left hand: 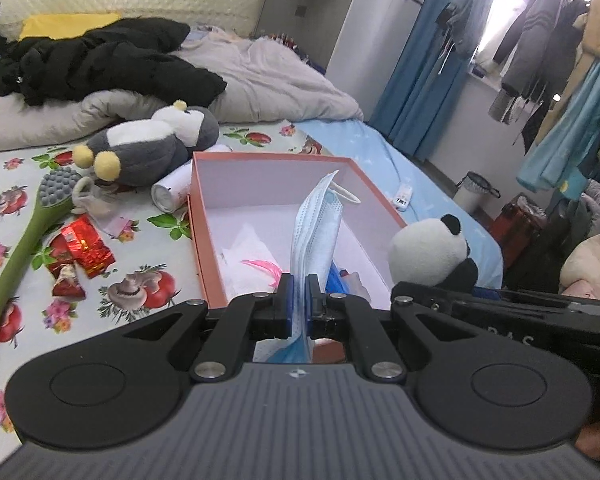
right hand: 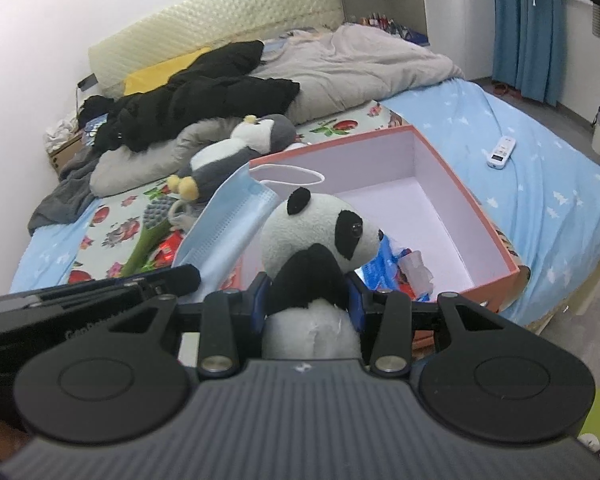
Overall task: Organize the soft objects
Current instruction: 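Lower the panda into the pink box with the right tool while the left tool lowers the mask inside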
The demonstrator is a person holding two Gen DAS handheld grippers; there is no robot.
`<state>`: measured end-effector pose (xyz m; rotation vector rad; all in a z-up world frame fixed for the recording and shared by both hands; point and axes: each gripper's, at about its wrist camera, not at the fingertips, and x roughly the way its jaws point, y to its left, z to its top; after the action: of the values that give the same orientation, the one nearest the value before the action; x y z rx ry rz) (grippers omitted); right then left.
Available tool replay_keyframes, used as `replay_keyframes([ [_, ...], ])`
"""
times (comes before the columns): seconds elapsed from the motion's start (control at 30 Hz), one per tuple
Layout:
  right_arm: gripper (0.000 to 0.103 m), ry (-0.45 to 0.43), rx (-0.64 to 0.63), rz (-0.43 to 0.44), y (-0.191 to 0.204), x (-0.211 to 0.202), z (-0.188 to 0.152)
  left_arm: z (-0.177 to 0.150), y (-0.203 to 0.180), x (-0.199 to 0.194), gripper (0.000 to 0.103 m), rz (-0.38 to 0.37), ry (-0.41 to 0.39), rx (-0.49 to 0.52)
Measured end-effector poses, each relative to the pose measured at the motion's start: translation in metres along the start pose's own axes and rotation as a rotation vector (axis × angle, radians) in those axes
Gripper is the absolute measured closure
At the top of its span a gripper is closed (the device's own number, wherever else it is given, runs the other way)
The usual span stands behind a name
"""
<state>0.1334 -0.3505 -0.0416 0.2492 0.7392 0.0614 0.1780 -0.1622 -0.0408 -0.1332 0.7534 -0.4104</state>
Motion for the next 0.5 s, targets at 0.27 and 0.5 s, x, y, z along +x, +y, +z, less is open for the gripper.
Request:
replay_keyframes([
  [0.27, 0.060, 0.045, 0.013, -0.012, -0.034, 0.050, 0.025, 0.032, -0.004, 0.074, 0.096, 0.018, 0.060, 0.000],
  [0.5, 0.060, 0.091, 0.026, -0.014, -0.061, 0.103, 0.043, 0.051, -0.001, 0.140, 0.096, 0.037, 0.124, 0.002],
])
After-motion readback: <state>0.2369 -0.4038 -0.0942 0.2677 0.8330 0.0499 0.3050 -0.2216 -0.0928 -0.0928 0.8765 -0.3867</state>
